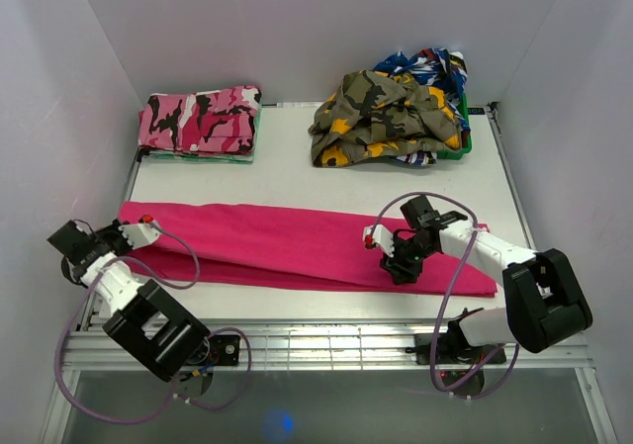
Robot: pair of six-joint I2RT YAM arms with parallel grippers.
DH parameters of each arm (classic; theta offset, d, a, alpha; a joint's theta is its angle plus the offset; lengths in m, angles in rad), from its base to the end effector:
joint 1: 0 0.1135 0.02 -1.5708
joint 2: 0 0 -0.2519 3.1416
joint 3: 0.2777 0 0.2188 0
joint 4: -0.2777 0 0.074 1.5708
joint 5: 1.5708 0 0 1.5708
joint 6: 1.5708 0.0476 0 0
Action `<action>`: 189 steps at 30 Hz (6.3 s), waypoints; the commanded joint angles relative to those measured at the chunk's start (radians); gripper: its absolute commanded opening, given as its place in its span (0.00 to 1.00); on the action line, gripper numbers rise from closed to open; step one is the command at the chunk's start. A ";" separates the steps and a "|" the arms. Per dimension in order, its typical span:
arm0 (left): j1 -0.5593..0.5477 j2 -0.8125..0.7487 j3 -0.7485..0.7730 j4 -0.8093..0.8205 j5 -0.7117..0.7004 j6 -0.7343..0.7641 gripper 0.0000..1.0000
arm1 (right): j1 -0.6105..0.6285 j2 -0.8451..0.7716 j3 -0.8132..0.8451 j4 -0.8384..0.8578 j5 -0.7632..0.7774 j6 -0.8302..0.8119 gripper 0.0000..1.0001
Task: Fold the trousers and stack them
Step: Fold the trousers
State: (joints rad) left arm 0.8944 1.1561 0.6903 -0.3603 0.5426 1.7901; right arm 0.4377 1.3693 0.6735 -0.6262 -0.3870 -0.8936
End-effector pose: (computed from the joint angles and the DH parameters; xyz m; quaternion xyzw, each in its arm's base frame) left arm 0.1514 0.1493 0.2188 0.4765 0.7667 0.2848 0.3225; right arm 0.1723 0.1005 0.1570 -0.6201 0.7511 0.1584 0.1617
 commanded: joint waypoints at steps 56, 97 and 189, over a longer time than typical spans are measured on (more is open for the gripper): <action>-0.373 0.094 -0.039 -0.610 -0.060 -0.495 0.62 | -0.496 0.188 0.171 -0.265 0.138 -0.235 0.54; -0.784 0.726 0.615 -0.519 0.310 -0.706 0.37 | 0.074 0.747 1.032 0.390 -0.454 0.674 0.90; -1.057 0.491 0.471 -0.586 0.131 -0.985 0.61 | 0.883 0.982 -0.140 2.467 0.723 -0.617 0.08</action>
State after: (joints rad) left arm -0.1452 1.6413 1.1637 -0.9226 0.6361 0.8066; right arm 1.3128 2.2353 0.5945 1.5543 0.3504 -1.4502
